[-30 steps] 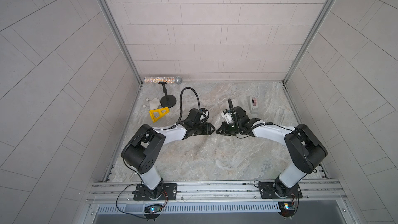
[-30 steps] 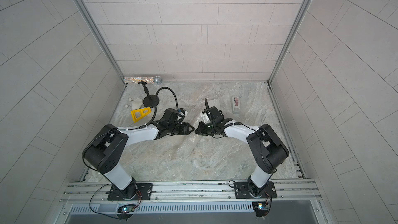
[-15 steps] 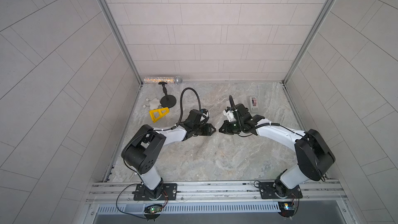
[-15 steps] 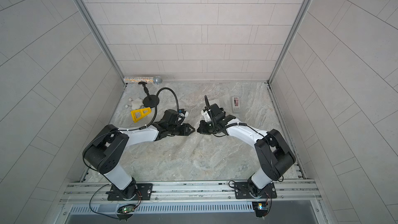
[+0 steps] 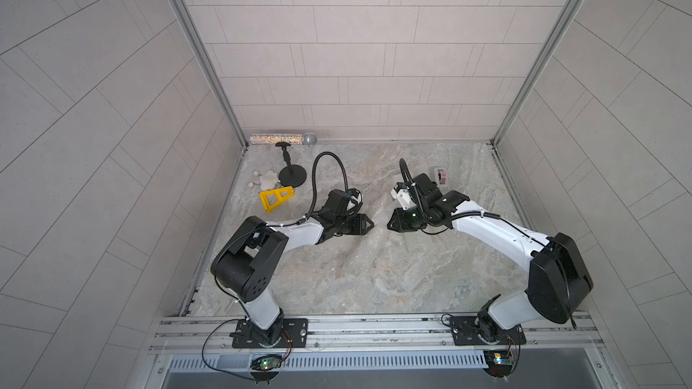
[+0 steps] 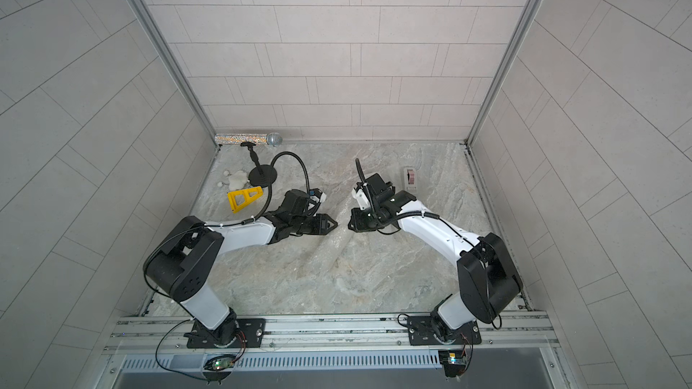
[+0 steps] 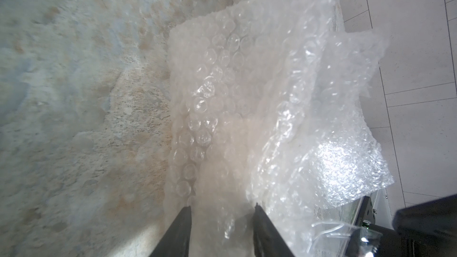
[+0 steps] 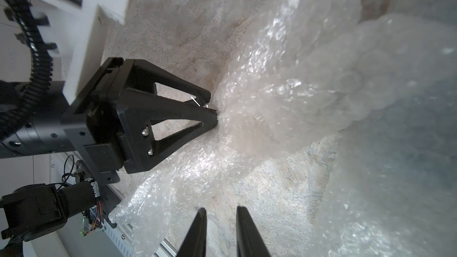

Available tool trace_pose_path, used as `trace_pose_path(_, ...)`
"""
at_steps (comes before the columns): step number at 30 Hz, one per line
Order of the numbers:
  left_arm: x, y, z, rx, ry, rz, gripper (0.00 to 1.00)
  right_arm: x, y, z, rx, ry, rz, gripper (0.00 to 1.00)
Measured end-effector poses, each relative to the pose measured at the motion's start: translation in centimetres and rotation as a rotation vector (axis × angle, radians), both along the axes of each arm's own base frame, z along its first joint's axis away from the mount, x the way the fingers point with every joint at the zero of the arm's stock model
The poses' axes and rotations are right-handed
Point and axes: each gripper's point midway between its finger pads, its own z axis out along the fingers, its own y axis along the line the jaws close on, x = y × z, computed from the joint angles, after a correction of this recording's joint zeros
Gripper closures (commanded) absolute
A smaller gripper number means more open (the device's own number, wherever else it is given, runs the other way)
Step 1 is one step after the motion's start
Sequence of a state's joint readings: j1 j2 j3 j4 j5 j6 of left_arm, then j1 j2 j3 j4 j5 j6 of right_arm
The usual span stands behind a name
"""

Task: Wrap vases in bubble wrap
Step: Stick the tape on the bubble wrap.

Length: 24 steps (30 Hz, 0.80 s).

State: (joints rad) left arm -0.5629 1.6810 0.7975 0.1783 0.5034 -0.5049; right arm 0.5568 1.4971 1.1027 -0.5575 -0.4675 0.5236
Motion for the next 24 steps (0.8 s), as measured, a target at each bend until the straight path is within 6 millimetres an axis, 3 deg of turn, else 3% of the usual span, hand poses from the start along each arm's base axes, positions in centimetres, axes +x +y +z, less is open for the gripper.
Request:
trace_pose_path(7, 0.0, 0.0, 0.0, -0.001, 0.001, 0.001, 0.56, 1.1, 3.4, 1.5, 0.137, -0.054, 0.008, 0.94)
trace_pose_path(10, 0.0, 0.0, 0.0, -0.001, 0.002, 0.002, 0.56, 1.9, 4.8, 0.0, 0.154, -0.026, 0.016, 0.95)
trace_pose_path(13, 0.0, 0.0, 0.0, -0.001, 0.002, 0.002, 0.56, 2.4, 4.4, -2.6, 0.125, 0.008, 0.000, 0.98)
trace_pose_path(17, 0.0, 0.0, 0.0, 0.001, 0.001, 0.004, 0.56, 2.7, 2.1, -5.2, 0.112, 0.053, -0.054, 0.99)
trace_pose_path(19, 0.1, 0.0, 0.0, 0.001, 0.000, 0.004, 0.56, 2.9, 1.4, -5.6, 0.113, 0.061, -0.072, 0.99)
trace_pose_path(24, 0.1, 0.0, 0.0, 0.003, 0.001, 0.006, 0.56, 2.7, 1.9, -4.8, 0.188, 0.059, -0.073, 0.99)
